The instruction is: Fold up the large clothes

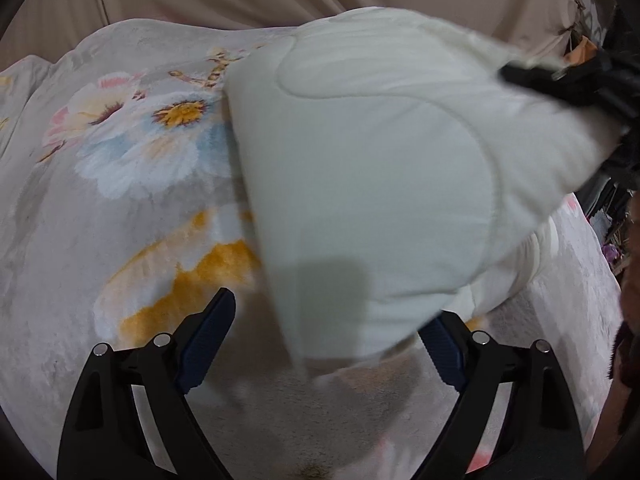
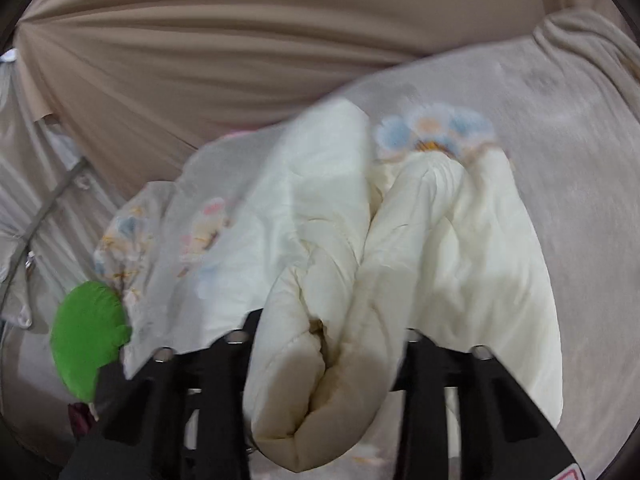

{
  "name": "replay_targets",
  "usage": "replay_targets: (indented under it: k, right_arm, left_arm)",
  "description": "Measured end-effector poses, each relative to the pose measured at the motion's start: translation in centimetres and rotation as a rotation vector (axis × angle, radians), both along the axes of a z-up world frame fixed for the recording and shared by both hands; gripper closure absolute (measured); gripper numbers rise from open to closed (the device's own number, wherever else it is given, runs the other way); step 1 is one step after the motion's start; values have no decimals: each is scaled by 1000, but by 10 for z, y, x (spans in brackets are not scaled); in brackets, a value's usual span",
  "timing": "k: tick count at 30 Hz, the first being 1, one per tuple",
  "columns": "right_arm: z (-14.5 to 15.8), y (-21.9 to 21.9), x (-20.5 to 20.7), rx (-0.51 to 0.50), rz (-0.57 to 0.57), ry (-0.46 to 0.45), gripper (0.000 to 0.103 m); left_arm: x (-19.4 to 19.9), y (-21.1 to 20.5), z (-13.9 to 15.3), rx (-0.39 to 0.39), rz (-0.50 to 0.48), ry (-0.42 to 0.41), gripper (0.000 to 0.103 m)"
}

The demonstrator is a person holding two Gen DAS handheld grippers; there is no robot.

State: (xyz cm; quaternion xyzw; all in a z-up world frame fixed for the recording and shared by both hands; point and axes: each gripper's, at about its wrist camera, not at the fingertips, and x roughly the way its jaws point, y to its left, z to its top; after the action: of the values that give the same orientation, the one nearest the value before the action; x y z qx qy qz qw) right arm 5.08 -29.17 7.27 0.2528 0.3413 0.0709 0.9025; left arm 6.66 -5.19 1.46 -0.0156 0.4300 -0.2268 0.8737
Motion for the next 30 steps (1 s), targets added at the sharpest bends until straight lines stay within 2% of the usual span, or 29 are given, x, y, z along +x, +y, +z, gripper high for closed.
replay_targets:
  k: [2, 4, 6, 8, 11, 13, 15, 16, 19, 22, 27, 30]
  right_arm:
    - [26, 7, -14, -29, 25, -96, 82]
    - [51, 9, -36, -56, 30, -216, 83]
    - [58, 1, -51, -68, 7, -266, 83]
    - [44, -16, -52, -68, -36, -228, 83]
    - [-25, -61, -34, 22, -126, -27, 83]
    - [-61, -79, -31, 85, -141, 11, 81]
    - [-79, -89, -33, 149, -144, 16, 80]
    - [-83, -91, -34, 165, -143, 15, 79]
    - [-82, -88, -32, 129, -143, 17, 75]
    - [-82, -88, -36, 118, -147, 12, 74]
    - [-86, -88, -42, 132, -149, 6, 72]
    - [-85, -85, -44, 116, -151, 4, 71]
  left_arm:
    - [3, 5, 0, -11, 11, -2, 18]
    - [5, 9, 2, -63, -3, 16, 18]
    - [5, 7, 4, -76, -8, 11, 18]
    - [4, 2, 3, -38, -8, -4, 18]
    - [6, -5, -6, -15, -16, 3, 18]
    - [8, -7, -9, -11, -20, 13, 18]
    - [6, -9, -7, 9, -23, 3, 18]
    - [5, -8, -6, 13, -26, 2, 20]
    - [-8, -3, 14, -14, -55, -6, 28]
    - [-24, 4, 40, -18, -68, -70, 28]
    - [-26, 20, 88, -143, -39, -170, 27]
    - [-10, 7, 103, -130, -33, -224, 25]
